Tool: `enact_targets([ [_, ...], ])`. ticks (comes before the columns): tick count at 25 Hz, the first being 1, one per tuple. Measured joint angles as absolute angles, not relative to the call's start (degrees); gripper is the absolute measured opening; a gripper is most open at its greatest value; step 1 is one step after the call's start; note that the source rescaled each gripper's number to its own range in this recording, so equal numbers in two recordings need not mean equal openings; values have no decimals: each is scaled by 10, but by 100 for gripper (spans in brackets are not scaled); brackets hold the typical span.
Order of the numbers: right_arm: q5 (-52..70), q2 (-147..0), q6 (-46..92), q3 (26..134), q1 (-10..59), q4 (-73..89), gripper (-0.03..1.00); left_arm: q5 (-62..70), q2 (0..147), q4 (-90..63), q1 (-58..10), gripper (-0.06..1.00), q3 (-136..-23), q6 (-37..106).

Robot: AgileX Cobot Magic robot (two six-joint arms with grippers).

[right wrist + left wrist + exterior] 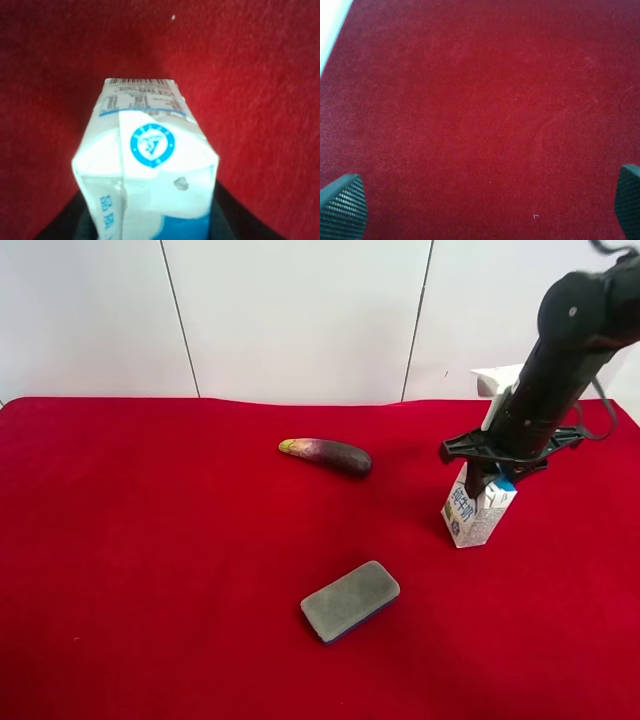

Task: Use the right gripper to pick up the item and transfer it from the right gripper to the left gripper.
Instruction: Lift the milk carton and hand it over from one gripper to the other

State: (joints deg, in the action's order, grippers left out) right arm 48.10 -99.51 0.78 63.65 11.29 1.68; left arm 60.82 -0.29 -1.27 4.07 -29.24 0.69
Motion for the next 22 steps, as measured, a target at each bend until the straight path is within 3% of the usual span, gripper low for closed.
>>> enact_targets([
  [12, 538, -878, 43, 661, 125, 79, 0, 608, -3, -13, 41, 100, -292, 9],
  [22, 572, -863, 68, 733, 248, 108, 0, 619, 67, -127, 40, 100, -293, 150],
])
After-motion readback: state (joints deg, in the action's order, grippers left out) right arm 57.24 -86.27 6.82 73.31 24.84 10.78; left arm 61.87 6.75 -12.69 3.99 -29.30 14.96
